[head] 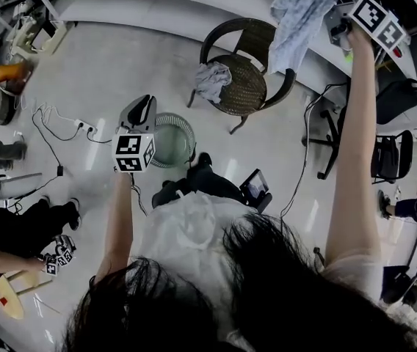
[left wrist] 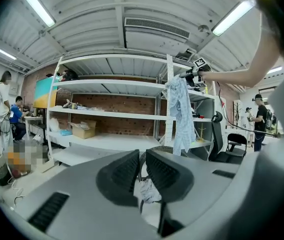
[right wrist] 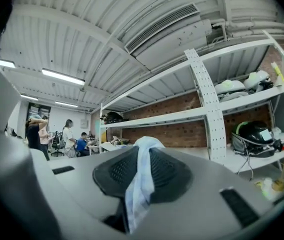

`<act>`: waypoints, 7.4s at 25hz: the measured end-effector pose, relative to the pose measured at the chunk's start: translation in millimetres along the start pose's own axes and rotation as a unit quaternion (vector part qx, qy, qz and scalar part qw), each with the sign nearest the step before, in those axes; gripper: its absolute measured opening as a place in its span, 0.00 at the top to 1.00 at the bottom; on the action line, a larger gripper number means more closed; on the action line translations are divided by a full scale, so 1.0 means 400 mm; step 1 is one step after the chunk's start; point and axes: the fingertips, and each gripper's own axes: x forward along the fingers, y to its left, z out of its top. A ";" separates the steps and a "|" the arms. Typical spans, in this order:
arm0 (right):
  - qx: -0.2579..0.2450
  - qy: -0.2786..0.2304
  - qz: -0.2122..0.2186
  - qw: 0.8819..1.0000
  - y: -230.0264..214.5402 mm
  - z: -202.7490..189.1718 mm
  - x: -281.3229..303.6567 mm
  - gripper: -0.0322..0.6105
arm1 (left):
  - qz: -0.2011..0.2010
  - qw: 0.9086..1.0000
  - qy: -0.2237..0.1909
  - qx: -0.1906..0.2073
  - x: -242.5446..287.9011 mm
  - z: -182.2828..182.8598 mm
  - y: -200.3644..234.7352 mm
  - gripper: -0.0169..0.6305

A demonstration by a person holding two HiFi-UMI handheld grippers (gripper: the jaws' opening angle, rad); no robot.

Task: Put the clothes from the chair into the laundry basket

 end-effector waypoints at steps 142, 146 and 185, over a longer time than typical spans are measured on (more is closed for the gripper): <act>0.246 0.239 0.167 0.924 0.792 -1.093 -0.453 0.70 | -0.008 0.995 0.074 -0.063 -0.161 -0.206 -0.081 0.91; 0.242 0.228 0.154 0.931 0.793 -1.073 -0.480 0.71 | -0.036 0.996 0.067 -0.048 -0.158 -0.187 -0.115 0.91; 0.231 0.332 0.175 0.898 0.222 -1.308 -0.038 0.73 | 0.008 0.985 0.152 -0.085 0.461 -0.224 -0.205 0.91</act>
